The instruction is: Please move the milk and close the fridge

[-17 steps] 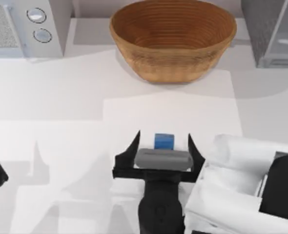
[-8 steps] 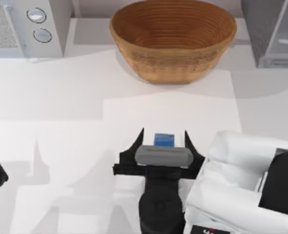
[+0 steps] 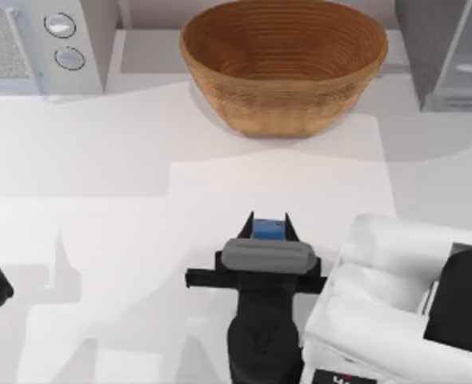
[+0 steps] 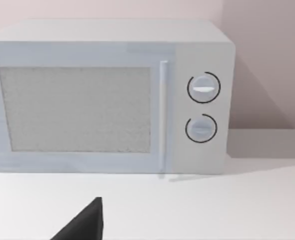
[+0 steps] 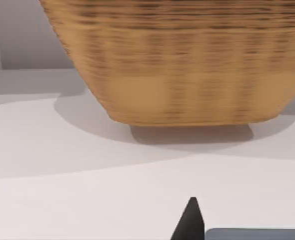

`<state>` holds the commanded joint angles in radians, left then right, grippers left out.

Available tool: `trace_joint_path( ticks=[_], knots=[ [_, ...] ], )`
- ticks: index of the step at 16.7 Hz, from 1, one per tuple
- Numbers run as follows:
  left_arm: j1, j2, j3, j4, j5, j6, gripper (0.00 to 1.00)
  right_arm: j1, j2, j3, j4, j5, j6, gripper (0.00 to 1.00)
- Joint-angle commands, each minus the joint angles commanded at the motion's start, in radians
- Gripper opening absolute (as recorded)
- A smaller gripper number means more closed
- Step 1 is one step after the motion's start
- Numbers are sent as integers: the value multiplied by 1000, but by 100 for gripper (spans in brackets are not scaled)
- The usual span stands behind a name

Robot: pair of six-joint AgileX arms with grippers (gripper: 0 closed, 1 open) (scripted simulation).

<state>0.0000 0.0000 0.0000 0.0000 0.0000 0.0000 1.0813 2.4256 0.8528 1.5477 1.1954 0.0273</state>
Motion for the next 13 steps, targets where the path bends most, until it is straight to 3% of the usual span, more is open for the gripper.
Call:
trace_joint_path(
  ticks=[2, 13],
  knots=[
    [0, 0, 0, 0, 0, 0, 100, 0, 0, 0, 0, 0, 0, 0],
    [0, 0, 0, 0, 0, 0, 100, 4, -36, -9, -27, -1, 2, 0]
  ],
)
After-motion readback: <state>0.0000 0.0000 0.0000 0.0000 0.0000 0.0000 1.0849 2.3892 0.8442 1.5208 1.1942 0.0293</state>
